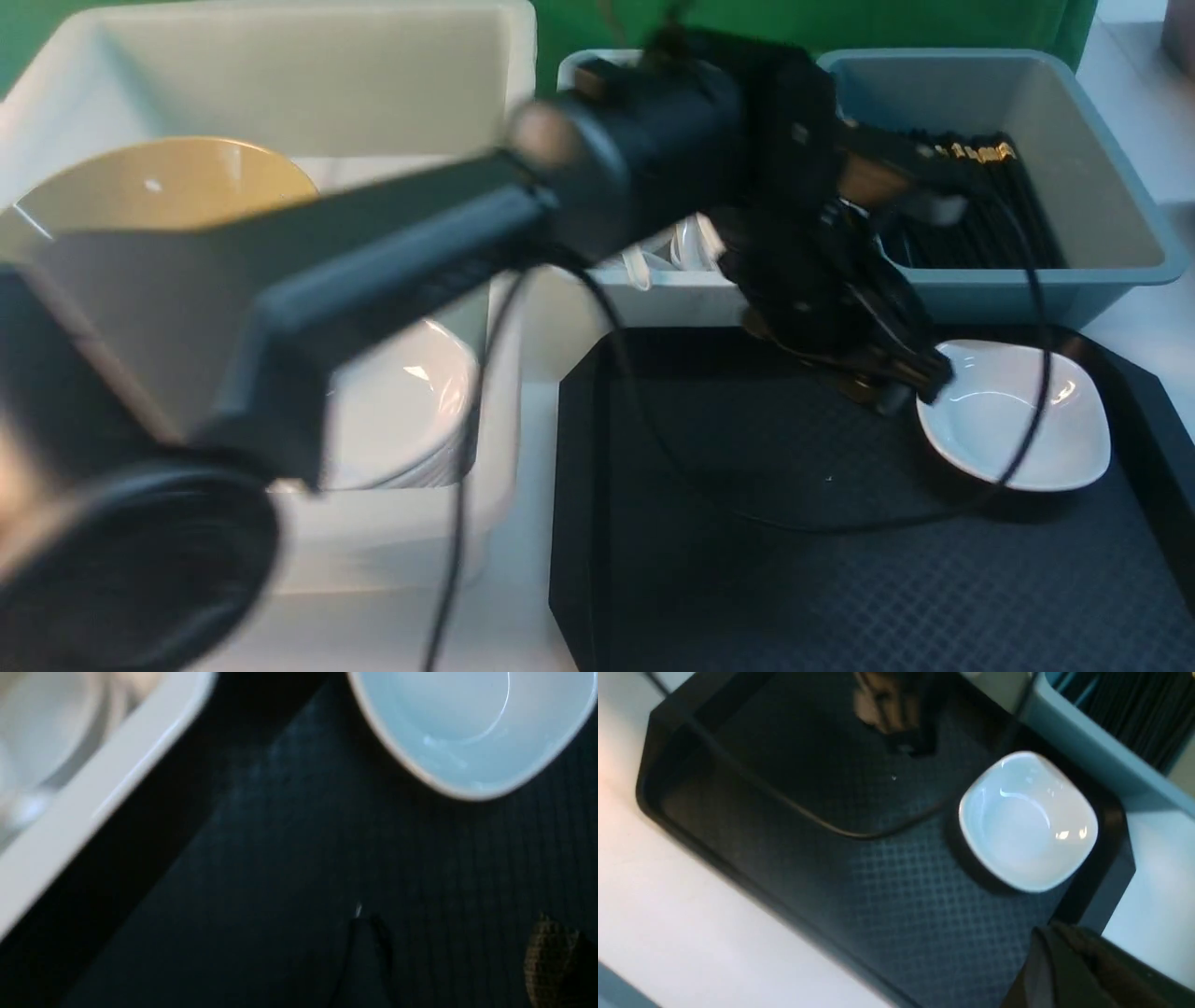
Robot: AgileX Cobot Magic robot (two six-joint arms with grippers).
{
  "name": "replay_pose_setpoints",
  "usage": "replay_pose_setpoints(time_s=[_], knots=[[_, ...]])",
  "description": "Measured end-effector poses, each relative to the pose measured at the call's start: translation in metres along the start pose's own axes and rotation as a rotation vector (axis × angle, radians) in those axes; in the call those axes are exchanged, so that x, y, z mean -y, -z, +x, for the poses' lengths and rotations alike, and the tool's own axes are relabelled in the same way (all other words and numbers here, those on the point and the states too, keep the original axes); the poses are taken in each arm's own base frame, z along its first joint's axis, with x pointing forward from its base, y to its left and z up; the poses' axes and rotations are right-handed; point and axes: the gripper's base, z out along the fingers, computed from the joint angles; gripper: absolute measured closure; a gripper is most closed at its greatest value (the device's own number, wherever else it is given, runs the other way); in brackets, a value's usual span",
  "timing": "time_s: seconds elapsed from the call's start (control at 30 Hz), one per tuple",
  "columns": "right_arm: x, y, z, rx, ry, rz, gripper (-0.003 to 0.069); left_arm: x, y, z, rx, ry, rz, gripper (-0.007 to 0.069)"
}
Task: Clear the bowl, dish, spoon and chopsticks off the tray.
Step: Use the left arm to grab the plate, then use the left arm to put the plate into the large storage box on the left
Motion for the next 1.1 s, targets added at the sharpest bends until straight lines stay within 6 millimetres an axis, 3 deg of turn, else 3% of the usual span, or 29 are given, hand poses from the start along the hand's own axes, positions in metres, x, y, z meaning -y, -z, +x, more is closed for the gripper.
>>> replay_pose_setpoints(time_s=[0.03,0.13,0.43,0.53,0.6,0.63,0.67,0.7,0.77,0.9,1.03,1.07,1.1], knots=[[0.000,0.001,0.001,0.003,0.000,0.000,0.0624,0.001,0.002,-0.002,0.009,-0.003,0.000,0.0219],[0.002,0.015,0.019,0.054,-0.050,0.002,0.0624,-0.001,-0.038,-0.015,0.042,0.027,0.012,0.0201],[0.004,0.032,0.033,0.124,-0.079,0.005,0.0624,-0.009,-0.103,-0.018,0.135,0.174,0.053,0.0213],[0.004,0.032,0.033,0.123,-0.077,0.005,0.0624,-0.009,-0.108,-0.020,0.150,0.196,0.067,0.0298],[0.004,0.032,0.033,0.123,-0.070,0.006,0.0624,-0.009,-0.108,-0.019,0.147,0.187,0.069,0.0405],[0.004,0.032,0.033,0.123,-0.060,0.006,0.0624,-0.008,-0.107,-0.020,0.140,0.181,0.078,0.0507],[0.004,0.032,0.033,0.123,-0.059,0.006,0.0624,-0.007,-0.107,-0.020,0.140,0.181,0.081,0.0507],[0.004,0.032,0.033,0.123,-0.053,0.006,0.0624,-0.005,-0.103,-0.021,0.129,0.167,0.097,0.0560],[0.004,0.032,0.033,0.123,-0.047,0.007,0.0624,-0.002,-0.094,-0.023,0.104,0.134,0.108,0.0587],[0.004,0.032,0.033,0.128,-0.031,0.008,0.0624,0.005,-0.043,-0.028,0.015,-0.006,0.060,0.0623],[0.003,0.028,0.025,0.149,-0.045,-0.003,0.0624,0.005,0.038,-0.035,0.023,-0.116,-0.087,0.0624],[0.001,0.024,0.021,0.154,-0.046,-0.015,0.0624,0.005,0.073,-0.036,0.047,-0.142,-0.152,0.0624],[0.000,0.022,0.017,0.156,-0.042,-0.026,0.0624,0.005,0.093,-0.036,0.068,-0.143,-0.182,0.0624]])
